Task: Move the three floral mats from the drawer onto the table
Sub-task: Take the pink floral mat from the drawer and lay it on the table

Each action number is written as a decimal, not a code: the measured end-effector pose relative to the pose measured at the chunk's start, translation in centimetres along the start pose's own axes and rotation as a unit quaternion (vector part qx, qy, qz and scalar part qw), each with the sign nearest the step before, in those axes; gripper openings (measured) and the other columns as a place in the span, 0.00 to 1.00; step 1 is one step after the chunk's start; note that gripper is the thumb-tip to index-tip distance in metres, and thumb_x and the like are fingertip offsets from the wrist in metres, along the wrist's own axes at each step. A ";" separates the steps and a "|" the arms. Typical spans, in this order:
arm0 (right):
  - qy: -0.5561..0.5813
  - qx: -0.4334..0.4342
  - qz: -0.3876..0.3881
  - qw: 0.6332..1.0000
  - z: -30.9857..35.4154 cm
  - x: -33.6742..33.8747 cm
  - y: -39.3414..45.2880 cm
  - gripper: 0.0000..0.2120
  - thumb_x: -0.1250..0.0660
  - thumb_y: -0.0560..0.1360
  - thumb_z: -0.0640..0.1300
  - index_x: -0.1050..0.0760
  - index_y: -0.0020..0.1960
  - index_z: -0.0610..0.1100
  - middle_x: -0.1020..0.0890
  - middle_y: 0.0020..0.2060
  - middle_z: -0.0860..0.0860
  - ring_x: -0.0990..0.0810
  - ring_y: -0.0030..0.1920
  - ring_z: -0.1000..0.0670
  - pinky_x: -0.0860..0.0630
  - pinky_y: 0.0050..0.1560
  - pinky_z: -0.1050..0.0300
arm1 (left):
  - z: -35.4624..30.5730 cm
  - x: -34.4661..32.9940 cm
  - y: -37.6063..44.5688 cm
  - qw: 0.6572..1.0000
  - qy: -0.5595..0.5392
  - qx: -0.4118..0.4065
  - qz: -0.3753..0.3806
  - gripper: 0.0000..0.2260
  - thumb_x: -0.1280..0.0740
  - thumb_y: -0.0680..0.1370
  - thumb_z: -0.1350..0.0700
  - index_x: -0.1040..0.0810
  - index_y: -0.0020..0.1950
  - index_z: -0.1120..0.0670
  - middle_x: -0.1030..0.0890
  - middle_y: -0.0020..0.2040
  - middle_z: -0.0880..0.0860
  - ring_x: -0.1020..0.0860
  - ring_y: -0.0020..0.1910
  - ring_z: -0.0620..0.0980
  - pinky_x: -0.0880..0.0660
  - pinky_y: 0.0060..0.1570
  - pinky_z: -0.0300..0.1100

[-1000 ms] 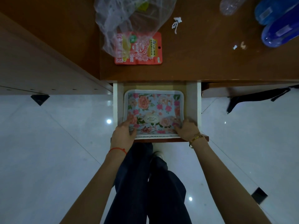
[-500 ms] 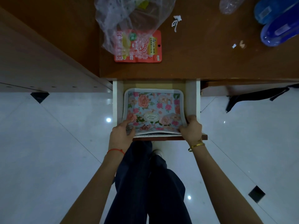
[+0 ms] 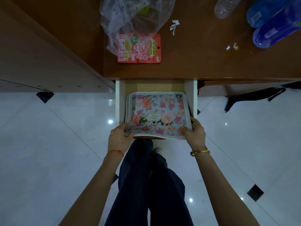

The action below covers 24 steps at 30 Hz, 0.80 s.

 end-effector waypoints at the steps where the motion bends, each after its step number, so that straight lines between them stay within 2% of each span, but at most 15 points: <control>1: 0.011 0.011 0.009 1.000 0.0 0.3 -0.6 0.23 0.31 0.71 0.31 0.28 0.65 0.42 0.20 0.47 0.52 0.21 0.45 0.52 0.27 0.35 0.77 | -0.1 0.3 -0.3 1.000 -0.002 0.003 -0.003 0.17 0.30 0.75 0.57 0.22 0.63 0.58 0.17 0.55 0.57 0.23 0.45 0.44 0.28 0.50 0.34; 2: 0.020 0.019 0.021 0.999 -0.1 0.5 -1.3 0.24 0.31 0.72 0.31 0.28 0.65 0.44 0.20 0.47 0.53 0.20 0.46 0.52 0.25 0.38 0.75 | -0.3 0.7 -0.7 1.000 -0.004 0.002 -0.004 0.17 0.30 0.75 0.57 0.23 0.63 0.58 0.17 0.55 0.56 0.23 0.45 0.44 0.28 0.49 0.33; 4: 0.052 0.017 0.050 0.997 -0.6 0.9 -2.9 0.25 0.31 0.73 0.32 0.30 0.67 0.46 0.18 0.51 0.49 0.18 0.51 0.49 0.20 0.48 0.62 | -0.8 1.4 -1.9 1.000 -0.013 -0.005 -0.009 0.18 0.29 0.75 0.57 0.23 0.64 0.58 0.18 0.56 0.56 0.23 0.47 0.44 0.28 0.49 0.32; 6: 0.087 0.018 0.068 0.994 -1.0 1.6 -4.6 0.29 0.31 0.73 0.32 0.32 0.71 0.48 0.20 0.55 0.46 0.18 0.54 0.46 0.20 0.53 0.52 | -1.0 2.0 -3.4 0.999 -0.030 0.002 -0.015 0.19 0.29 0.75 0.57 0.24 0.65 0.58 0.19 0.57 0.55 0.23 0.51 0.45 0.30 0.53 0.32; 8: 0.104 0.028 0.078 0.991 -1.3 2.6 -6.3 0.29 0.32 0.74 0.32 0.33 0.71 0.50 0.20 0.57 0.45 0.18 0.55 0.46 0.19 0.53 0.49 | -0.9 2.4 -5.0 0.998 -0.052 0.030 -0.011 0.21 0.27 0.74 0.57 0.25 0.65 0.59 0.20 0.58 0.56 0.22 0.54 0.49 0.30 0.54 0.30; 11: 0.128 0.024 0.110 0.985 -2.1 3.9 -8.7 0.28 0.33 0.76 0.33 0.35 0.71 0.52 0.18 0.55 0.48 0.17 0.55 0.44 0.18 0.51 0.47 | -0.5 2.6 -7.0 0.994 -0.073 0.078 0.008 0.21 0.26 0.72 0.55 0.23 0.63 0.56 0.19 0.53 0.52 0.22 0.50 0.49 0.34 0.43 0.17; 13: 0.133 0.018 0.120 0.984 -2.6 4.5 -9.9 0.28 0.34 0.76 0.33 0.35 0.69 0.57 0.17 0.53 0.52 0.17 0.55 0.45 0.18 0.50 0.50 | -0.3 2.7 -7.9 0.991 -0.082 0.104 0.012 0.22 0.24 0.70 0.55 0.23 0.63 0.55 0.21 0.52 0.50 0.23 0.49 0.48 0.36 0.40 0.16; 14: 0.135 0.017 0.120 0.983 -2.7 4.8 -10.4 0.29 0.34 0.76 0.33 0.35 0.68 0.60 0.17 0.54 0.52 0.17 0.54 0.46 0.18 0.50 0.51 | -0.2 2.7 -8.1 0.988 -0.094 0.120 0.011 0.24 0.24 0.70 0.56 0.24 0.64 0.56 0.22 0.52 0.49 0.24 0.49 0.48 0.35 0.44 0.19; 16: 0.135 0.021 0.122 0.983 -3.0 5.3 -11.0 0.29 0.34 0.76 0.33 0.36 0.67 0.60 0.18 0.56 0.48 0.17 0.55 0.45 0.18 0.50 0.51 | 0.3 2.6 -8.5 0.979 -0.128 0.156 0.013 0.29 0.22 0.68 0.56 0.27 0.67 0.57 0.24 0.53 0.48 0.25 0.51 0.47 0.31 0.52 0.31; 20: 0.125 0.032 0.120 0.984 -3.5 5.7 -11.2 0.29 0.34 0.76 0.34 0.38 0.70 0.55 0.21 0.59 0.43 0.19 0.57 0.42 0.19 0.54 0.44 | 0.8 2.0 -8.3 0.967 -0.187 0.162 0.056 0.25 0.24 0.69 0.61 0.26 0.65 0.55 0.22 0.55 0.52 0.24 0.52 0.50 0.27 0.53 0.41; 22: 0.123 0.036 0.117 0.985 -3.6 5.7 -11.0 0.29 0.35 0.76 0.33 0.39 0.72 0.52 0.23 0.61 0.41 0.20 0.58 0.42 0.21 0.55 0.41 | 0.6 1.9 -8.1 0.959 -0.229 0.146 0.084 0.24 0.25 0.69 0.66 0.27 0.62 0.54 0.22 0.53 0.49 0.24 0.52 0.51 0.24 0.56 0.47; 24: 0.122 0.035 0.113 0.985 -3.7 5.9 -10.9 0.30 0.35 0.77 0.33 0.41 0.74 0.49 0.24 0.62 0.40 0.21 0.60 0.41 0.22 0.57 0.38 | 0.2 1.9 -8.2 0.954 -0.247 0.126 0.111 0.24 0.26 0.70 0.69 0.29 0.57 0.49 0.22 0.51 0.47 0.23 0.52 0.50 0.23 0.55 0.49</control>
Point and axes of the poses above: each hand's wrist, its own y-axis towards the middle knuckle, its own x-axis out of the back of the hand, z = x × y, the point moved 5 cm from there along y, towards the middle knuckle
